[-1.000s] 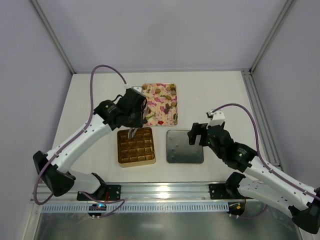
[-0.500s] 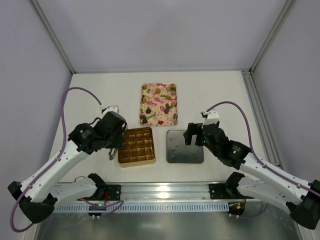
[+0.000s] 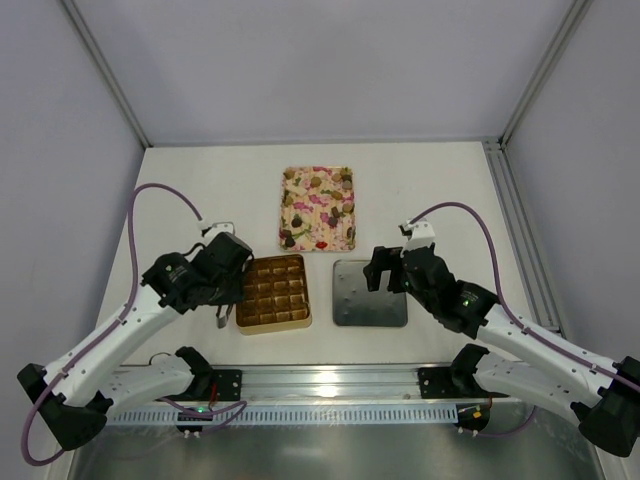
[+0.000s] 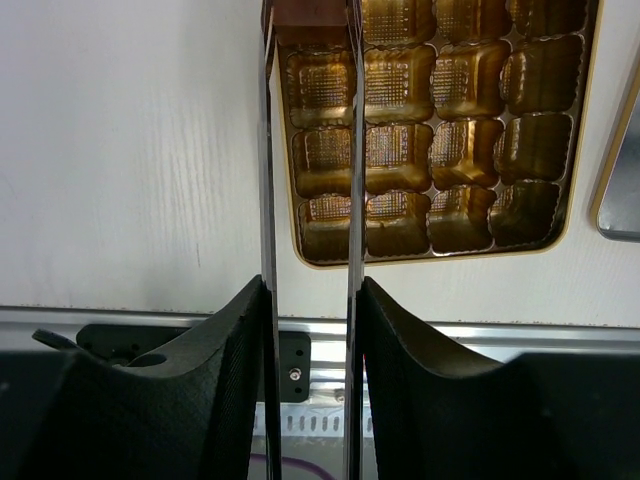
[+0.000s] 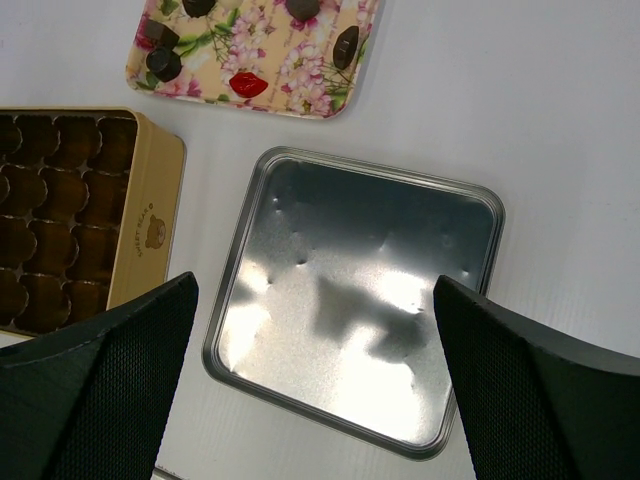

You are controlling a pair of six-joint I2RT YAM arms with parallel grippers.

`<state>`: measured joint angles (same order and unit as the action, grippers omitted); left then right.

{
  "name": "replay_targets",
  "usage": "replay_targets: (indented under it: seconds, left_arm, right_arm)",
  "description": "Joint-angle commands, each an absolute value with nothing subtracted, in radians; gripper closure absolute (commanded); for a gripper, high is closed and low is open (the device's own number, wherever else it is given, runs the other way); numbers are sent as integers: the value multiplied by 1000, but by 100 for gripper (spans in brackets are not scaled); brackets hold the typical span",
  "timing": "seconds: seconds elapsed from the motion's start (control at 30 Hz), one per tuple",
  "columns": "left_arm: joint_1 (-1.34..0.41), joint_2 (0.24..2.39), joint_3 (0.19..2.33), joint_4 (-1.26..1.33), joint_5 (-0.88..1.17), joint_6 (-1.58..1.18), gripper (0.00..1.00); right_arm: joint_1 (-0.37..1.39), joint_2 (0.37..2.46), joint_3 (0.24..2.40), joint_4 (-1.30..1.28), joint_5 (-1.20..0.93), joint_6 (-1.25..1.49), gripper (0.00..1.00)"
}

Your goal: Pack the chocolate

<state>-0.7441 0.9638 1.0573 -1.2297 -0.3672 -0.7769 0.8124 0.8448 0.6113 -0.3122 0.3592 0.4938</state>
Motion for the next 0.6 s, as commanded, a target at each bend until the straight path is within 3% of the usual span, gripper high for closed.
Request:
replay_targets:
  seconds: [0.0,0.13,0.57]
  left_arm:
    - [-747,948,1052,-1198,-402,-781,60]
    - [-746,954,1048,-1186,-402,-776,53]
    - [-747,1035,1186,-1167,-380,-723,52]
  right_arm:
    - [816,848,617,-258,348,508,0]
    - [818,851,620,-258,345,511,0]
    - [818,845,640,-285,350,511,0]
